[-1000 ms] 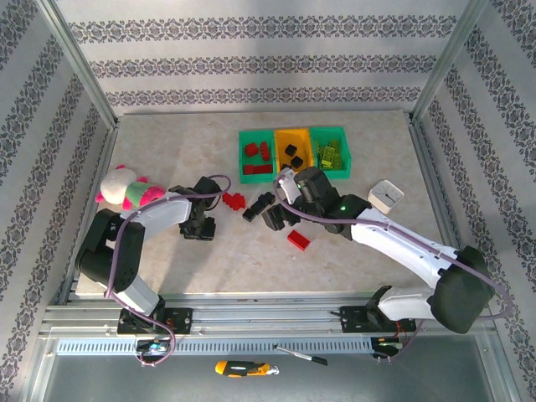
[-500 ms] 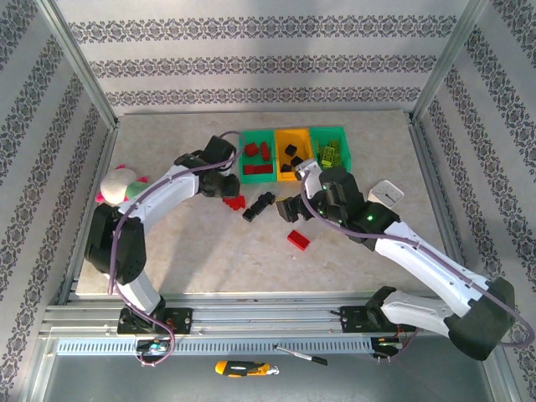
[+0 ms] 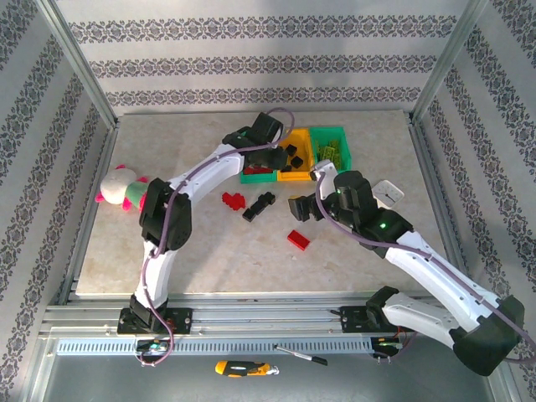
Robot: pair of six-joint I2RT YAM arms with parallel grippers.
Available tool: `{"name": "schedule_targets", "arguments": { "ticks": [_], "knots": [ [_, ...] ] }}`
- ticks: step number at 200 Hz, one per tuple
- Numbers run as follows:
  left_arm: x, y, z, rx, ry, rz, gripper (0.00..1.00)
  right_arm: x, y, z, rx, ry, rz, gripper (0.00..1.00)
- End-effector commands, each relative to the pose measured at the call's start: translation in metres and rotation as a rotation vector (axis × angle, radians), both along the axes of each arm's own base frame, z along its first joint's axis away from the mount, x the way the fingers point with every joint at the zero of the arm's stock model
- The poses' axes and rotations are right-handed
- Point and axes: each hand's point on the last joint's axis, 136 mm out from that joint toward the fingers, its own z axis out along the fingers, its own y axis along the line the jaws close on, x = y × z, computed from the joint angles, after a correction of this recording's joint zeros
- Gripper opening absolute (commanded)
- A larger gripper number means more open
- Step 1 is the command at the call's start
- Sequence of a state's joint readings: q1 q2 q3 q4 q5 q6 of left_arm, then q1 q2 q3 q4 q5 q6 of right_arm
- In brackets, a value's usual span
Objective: Sort the legos into containers by color
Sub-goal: Place the lego in the container.
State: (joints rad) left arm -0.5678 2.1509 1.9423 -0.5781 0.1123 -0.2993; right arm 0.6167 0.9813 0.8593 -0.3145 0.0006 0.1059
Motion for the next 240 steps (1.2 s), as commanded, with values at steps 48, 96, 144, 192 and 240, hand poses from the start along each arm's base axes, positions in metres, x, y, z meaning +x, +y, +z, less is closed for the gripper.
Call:
{"name": "schedule_targets", "arguments": {
  "ticks": [48, 96, 144, 192, 240],
  "knots": [
    [0.053, -0.027, -0.010, 0.053, -0.097, -0.050, 0.29, -0.003, -0.014, -0.001, 0.025, 0.007, -0.053, 0.96],
    [0.054, -0.032, 0.008, 0.017, -0.116, -0.061, 0.58, -0.006, -0.020, -0.002, 0.029, 0.011, -0.079, 0.95],
    [0.040, -0.022, 0.048, -0.004, -0.155, -0.059, 0.86, -0.014, -0.020, -0.031, -0.023, 0.110, -0.062, 0.95],
    [0.015, 0.018, 0.079, -0.056, -0.192, 0.021, 0.99, -0.029, -0.011, -0.075, -0.180, 0.256, -0.021, 0.95],
    [-0.030, 0.080, 0.073, -0.091, -0.156, 0.127, 0.99, -0.033, 0.008, -0.121, -0.305, 0.385, 0.014, 0.95]
  ]
}}
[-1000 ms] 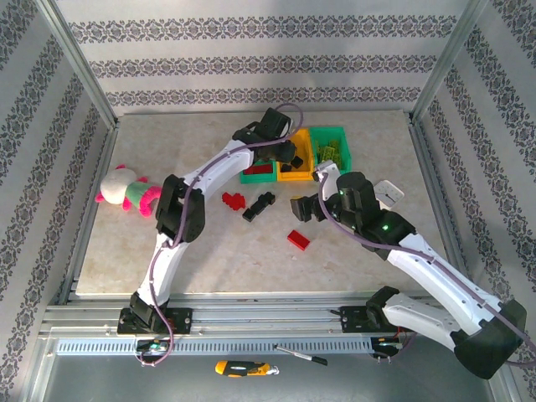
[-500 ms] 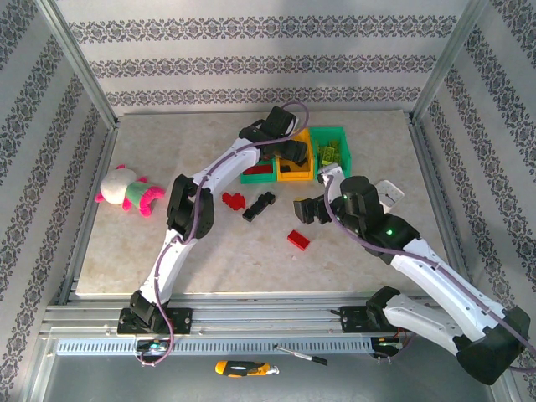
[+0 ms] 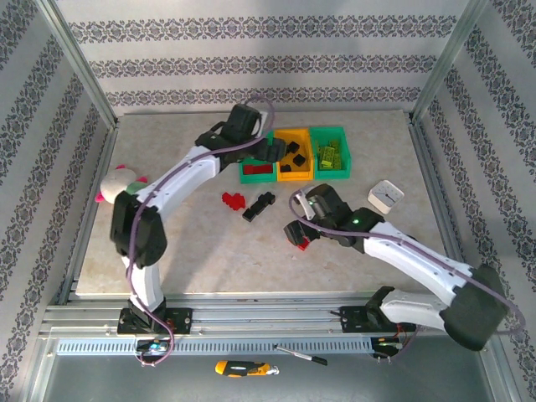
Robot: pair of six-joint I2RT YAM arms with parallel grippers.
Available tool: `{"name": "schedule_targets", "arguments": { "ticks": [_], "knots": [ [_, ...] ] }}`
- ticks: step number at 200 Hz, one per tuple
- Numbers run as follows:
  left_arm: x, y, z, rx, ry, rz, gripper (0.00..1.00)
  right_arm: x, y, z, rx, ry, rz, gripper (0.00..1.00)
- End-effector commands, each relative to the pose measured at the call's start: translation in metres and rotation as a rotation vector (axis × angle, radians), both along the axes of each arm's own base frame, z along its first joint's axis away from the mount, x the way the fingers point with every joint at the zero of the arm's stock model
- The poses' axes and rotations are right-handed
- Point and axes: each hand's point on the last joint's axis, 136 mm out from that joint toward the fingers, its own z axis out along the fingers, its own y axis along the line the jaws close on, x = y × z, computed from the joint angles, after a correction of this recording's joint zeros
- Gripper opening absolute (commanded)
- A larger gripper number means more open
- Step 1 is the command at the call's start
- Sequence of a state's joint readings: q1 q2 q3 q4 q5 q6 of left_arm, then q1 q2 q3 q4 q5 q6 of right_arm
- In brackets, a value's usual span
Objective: Sort the legos into containers by color
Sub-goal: Pick up the lego from the bottom-center of the table.
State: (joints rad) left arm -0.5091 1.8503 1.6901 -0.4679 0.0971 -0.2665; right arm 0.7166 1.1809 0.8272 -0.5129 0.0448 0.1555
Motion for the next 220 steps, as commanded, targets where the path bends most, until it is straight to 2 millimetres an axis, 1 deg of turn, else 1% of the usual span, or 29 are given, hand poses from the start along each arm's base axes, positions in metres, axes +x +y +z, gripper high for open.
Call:
{"name": "schedule_targets", "arguments": {
  "ticks": [1, 11, 14, 31, 50, 64, 72, 77, 94, 123, 144, 172, 187, 202, 220],
  "knots": [
    [-0.011, 0.028, 0.000, -0.043, 0.000, 0.079, 0.99, 0.001, 0.003, -0.010, -0.050, 0.043, -0.015, 0.95],
    [-0.023, 0.041, -0.001, -0.040, 0.003, 0.104, 0.99, 0.002, 0.006, -0.020, -0.067, 0.073, -0.016, 0.95],
    [-0.026, 0.045, -0.006, -0.031, 0.011, 0.112, 0.99, 0.002, 0.006, -0.024, -0.075, 0.081, -0.016, 0.95],
    [-0.046, 0.067, -0.012, -0.022, 0.034, 0.161, 0.99, 0.003, 0.010, -0.040, -0.101, 0.133, -0.012, 0.94],
    [-0.068, 0.082, -0.020, -0.020, 0.065, 0.188, 0.99, 0.004, 0.013, -0.057, -0.140, 0.183, -0.017, 0.90],
    [-0.084, 0.087, -0.023, -0.028, 0.070, 0.178, 0.99, 0.004, 0.014, -0.069, -0.158, 0.213, -0.022, 0.86],
    [-0.093, 0.090, -0.026, -0.029, 0.070, 0.171, 0.99, 0.004, 0.016, -0.075, -0.160, 0.228, -0.019, 0.81],
    [-0.097, 0.091, -0.024, -0.031, 0.059, 0.159, 0.99, 0.004, 0.017, -0.079, -0.164, 0.238, -0.018, 0.78],
    [-0.113, 0.094, -0.026, -0.019, 0.022, 0.096, 0.99, 0.003, 0.019, -0.092, -0.173, 0.267, -0.023, 0.73],
    [-0.141, 0.091, -0.030, 0.016, -0.060, -0.071, 0.99, 0.004, 0.020, -0.107, -0.196, 0.298, -0.029, 0.64],
    [-0.154, 0.092, -0.031, 0.033, -0.099, -0.134, 0.99, 0.005, 0.019, -0.107, -0.206, 0.302, -0.035, 0.56],
    [-0.167, 0.084, -0.032, 0.040, -0.120, -0.235, 0.99, 0.008, 0.020, -0.097, -0.197, 0.277, -0.041, 0.39],
    [-0.170, 0.082, -0.031, 0.044, -0.140, -0.269, 0.99, 0.012, 0.022, -0.088, -0.189, 0.256, -0.043, 0.35],
    [-0.174, 0.077, -0.030, 0.039, -0.160, -0.307, 0.99, 0.015, 0.023, -0.078, -0.180, 0.238, -0.043, 0.33],
    [-0.175, 0.073, -0.027, 0.030, -0.178, -0.326, 0.99, 0.024, 0.028, -0.060, -0.150, 0.191, -0.047, 0.32]
  ]
}}
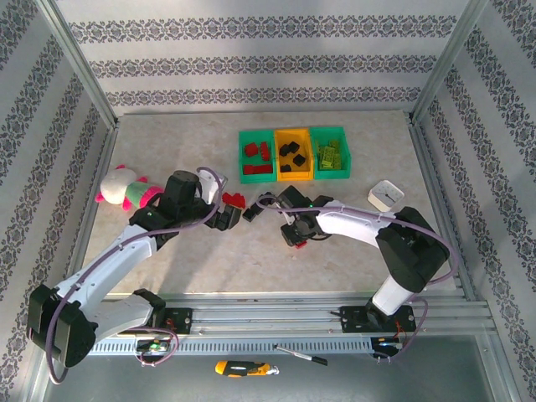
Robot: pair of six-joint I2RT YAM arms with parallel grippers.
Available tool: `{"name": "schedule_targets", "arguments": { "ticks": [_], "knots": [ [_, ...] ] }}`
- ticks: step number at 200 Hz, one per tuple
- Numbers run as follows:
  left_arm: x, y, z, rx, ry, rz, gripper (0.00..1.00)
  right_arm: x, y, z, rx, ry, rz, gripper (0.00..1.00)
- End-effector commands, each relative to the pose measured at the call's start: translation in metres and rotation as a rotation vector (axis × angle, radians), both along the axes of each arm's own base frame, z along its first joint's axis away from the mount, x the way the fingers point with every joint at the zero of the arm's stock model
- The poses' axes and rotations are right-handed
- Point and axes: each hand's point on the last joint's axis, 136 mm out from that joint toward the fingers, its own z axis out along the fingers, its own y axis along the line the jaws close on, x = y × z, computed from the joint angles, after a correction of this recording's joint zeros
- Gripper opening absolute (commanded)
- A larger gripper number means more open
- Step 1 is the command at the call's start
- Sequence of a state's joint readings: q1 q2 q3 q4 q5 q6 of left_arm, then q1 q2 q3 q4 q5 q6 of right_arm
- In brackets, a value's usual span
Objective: Sort the legos into containers by color
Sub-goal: Pick up the lego from the bottom-center of the table, then place the lego in the container.
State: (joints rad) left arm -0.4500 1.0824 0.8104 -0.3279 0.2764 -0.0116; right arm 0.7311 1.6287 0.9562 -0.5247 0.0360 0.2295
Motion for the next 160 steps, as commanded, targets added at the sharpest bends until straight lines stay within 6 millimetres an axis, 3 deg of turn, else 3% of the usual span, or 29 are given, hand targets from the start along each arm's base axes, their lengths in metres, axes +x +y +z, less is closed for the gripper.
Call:
{"name": "schedule_targets", "arguments": {
  "ticks": [1, 34, 76, 110, 160],
  "knots": [
    [-0.002, -0.012, 0.014, -0.021, -0.088, -0.090, 0.99, 0.013, 0.009, 0.034, 0.037, -0.086, 0.003, 0.32],
    [-0.009, -0.019, 0.016, -0.012, -0.128, -0.145, 0.99, 0.053, 0.028, 0.076, 0.114, -0.232, -0.027, 0.32],
    [-0.018, -0.024, 0.018, -0.032, -0.155, -0.191, 0.99, 0.134, 0.050, 0.123, 0.245, -0.415, -0.157, 0.31],
    [-0.020, -0.023, 0.016, -0.037, -0.161, -0.194, 0.99, 0.191, 0.071, 0.135, 0.273, -0.481, -0.190, 0.32],
    [-0.021, -0.022, 0.014, -0.043, -0.174, -0.183, 0.99, 0.250, 0.094, 0.118, 0.223, -0.554, -0.184, 0.32]
  ]
}}
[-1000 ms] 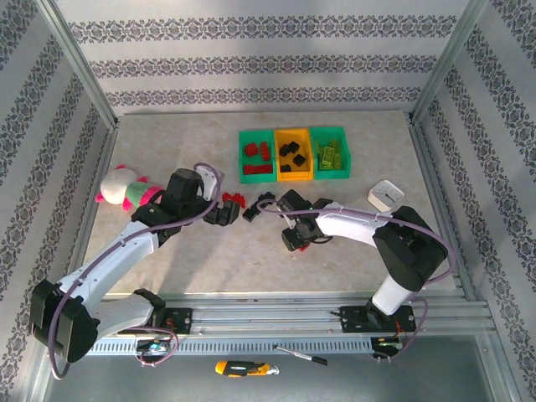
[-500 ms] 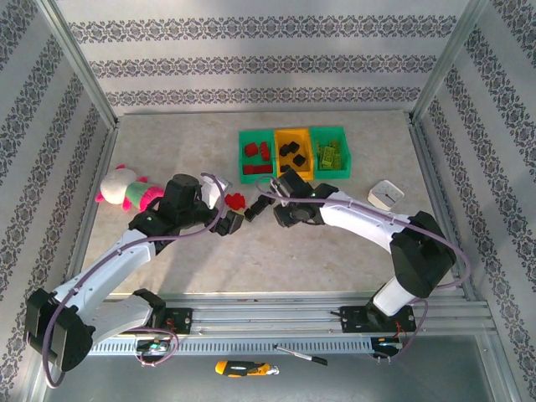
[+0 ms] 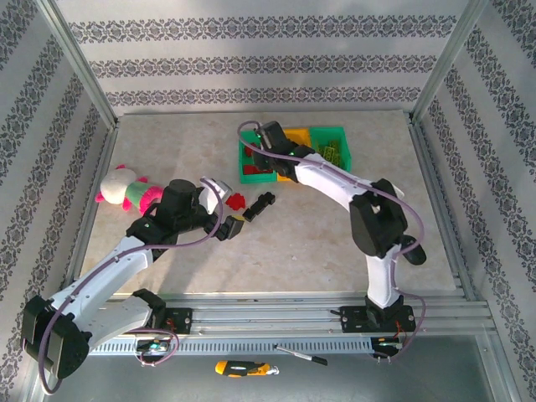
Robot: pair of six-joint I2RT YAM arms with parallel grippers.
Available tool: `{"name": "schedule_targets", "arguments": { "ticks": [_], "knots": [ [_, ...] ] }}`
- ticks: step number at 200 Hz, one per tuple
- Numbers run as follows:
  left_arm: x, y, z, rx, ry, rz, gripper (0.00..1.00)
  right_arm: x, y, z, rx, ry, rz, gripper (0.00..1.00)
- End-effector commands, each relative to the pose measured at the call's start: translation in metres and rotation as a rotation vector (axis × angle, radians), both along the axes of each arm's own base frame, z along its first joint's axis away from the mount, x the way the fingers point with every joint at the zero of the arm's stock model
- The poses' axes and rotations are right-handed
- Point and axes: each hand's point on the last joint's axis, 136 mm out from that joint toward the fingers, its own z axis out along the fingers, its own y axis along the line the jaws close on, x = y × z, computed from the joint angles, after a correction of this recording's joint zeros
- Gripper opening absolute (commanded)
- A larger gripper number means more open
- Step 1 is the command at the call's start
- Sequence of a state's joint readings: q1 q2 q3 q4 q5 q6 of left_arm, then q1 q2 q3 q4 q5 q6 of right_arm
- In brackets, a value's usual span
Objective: Sort the legos into containers by color
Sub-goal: Place the lego in the container, then pick up the lego from the center of the table.
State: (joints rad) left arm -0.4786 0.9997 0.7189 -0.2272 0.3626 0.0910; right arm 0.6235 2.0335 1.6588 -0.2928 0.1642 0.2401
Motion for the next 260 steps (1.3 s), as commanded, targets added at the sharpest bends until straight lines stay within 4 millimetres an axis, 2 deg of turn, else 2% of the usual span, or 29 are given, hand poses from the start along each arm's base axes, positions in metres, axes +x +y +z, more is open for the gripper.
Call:
{"name": "schedule_targets", "arguments": {
  "ticks": [1, 41, 69, 104, 115, 131, 152, 185, 202, 229, 260],
  "knots": [
    [-0.001, -0.005, 0.007, -0.019, -0.054, -0.025, 0.99, 0.029, 0.005, 0.003, -0.033, -0.071, -0.019, 0.32],
    [-0.003, -0.002, 0.002, 0.002, -0.052, -0.022, 0.99, 0.058, 0.017, -0.021, -0.011, -0.073, -0.028, 0.32],
    [-0.003, 0.001, 0.000, 0.012, -0.059, -0.014, 0.99, 0.069, 0.023, -0.037, -0.013, -0.059, -0.032, 0.34],
    [-0.001, 0.004, 0.001, 0.020, -0.077, 0.004, 0.99, 0.077, 0.026, -0.033, -0.021, -0.073, -0.022, 0.35],
    [-0.001, 0.006, 0.002, 0.022, -0.079, 0.018, 0.99, 0.077, 0.027, -0.031, -0.015, -0.071, -0.016, 0.39],
    [0.005, 0.011, 0.001, 0.026, -0.084, 0.060, 0.99, 0.075, 0.028, -0.027, -0.008, -0.070, -0.006, 0.51],
    [0.015, 0.019, -0.005, 0.031, -0.033, 0.155, 0.99, 0.071, 0.027, -0.009, 0.004, -0.085, 0.002, 0.66],
    [0.033, 0.028, -0.019, 0.007, 0.034, 0.304, 0.99, 0.056, 0.019, 0.023, 0.024, -0.120, 0.011, 0.82],
    [0.044, 0.041, -0.024, -0.034, 0.045, 0.435, 0.99, 0.042, 0.012, 0.038, 0.028, -0.139, 0.029, 0.89],
    [0.060, 0.058, -0.035, -0.052, 0.097, 0.609, 0.99, 0.005, -0.002, 0.050, 0.016, -0.151, 0.082, 0.97],
    [0.077, 0.056, -0.052, -0.045, 0.220, 0.726, 0.99, -0.044, -0.021, 0.059, 0.039, -0.158, 0.127, 0.97]
  ]
}}
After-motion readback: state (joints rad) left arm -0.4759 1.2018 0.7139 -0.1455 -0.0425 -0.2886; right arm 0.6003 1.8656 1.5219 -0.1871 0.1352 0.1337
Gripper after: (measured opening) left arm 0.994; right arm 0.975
